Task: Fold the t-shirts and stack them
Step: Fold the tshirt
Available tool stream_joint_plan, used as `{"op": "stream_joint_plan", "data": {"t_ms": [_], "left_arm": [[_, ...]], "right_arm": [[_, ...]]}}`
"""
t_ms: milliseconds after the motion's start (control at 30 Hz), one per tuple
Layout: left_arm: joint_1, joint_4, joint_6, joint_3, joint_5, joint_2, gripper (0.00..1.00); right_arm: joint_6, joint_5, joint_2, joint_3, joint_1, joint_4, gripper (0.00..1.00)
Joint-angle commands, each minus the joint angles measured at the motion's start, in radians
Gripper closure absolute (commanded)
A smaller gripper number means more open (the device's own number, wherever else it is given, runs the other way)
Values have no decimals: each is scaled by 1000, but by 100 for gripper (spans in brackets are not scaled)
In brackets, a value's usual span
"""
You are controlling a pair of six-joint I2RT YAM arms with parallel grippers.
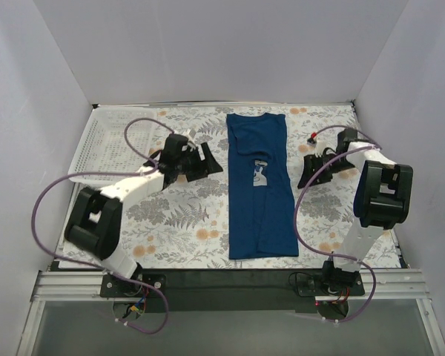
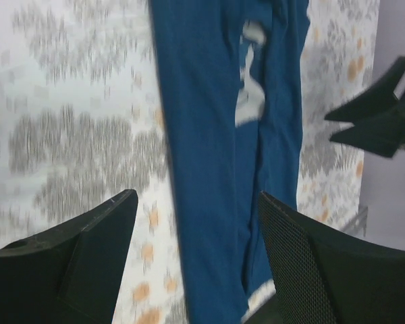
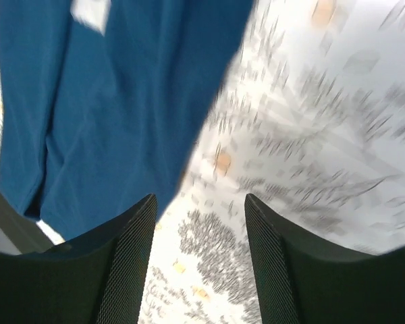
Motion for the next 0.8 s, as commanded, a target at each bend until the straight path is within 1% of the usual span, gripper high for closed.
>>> {"op": "stream_joint_plan", "data": {"t_ms": [0,33,67,100,133,167,233,267,333,367,400,433,500,567,600,767], "left_arm": [[8,101,65,194,-59,197,34],[11,96,73,292,-76,299,34],[14,95,80,349,-85,357,34],[20,90,83,397,-90,406,35],[33,84,83,500,-96,502,36],[40,79,76,550,-94,544,37],[60,50,65,657,-88,631,41],[65,41,62,753,-90,703,42],[71,4,67,858,-90,782,44],[71,-16,65,907,-97,857,45],[71,-39,65,1013,-102,889,46],[74,-77,64,1056,-104,918,46],[74,-105,56,1163,-113,993,48],[80,-122,47,1208,-104,1032,48],[85,-123,44,1242,-90,1061,50],[86,-123,13,1310,-24,1132,53]], "right_arm": [[-39,-87,30,133,-2,28,47],[-5,-93,48,192,-2,103,47],[35,-107,91,220,-2,143,47],[110,-110,119,251,-2,175,47],[150,-111,151,335,2,205,47],[179,-113,221,378,5,229,47],[257,-98,292,484,16,240,47],[279,-85,324,568,19,245,47],[352,-61,404,634,28,274,48],[382,-53,448,694,31,284,48],[409,-53,470,713,33,304,49],[458,-52,490,737,39,312,50],[468,-62,536,785,44,320,51],[518,-87,545,787,48,341,51],[529,-91,539,770,48,357,51],[561,-117,493,704,47,424,51]]}}
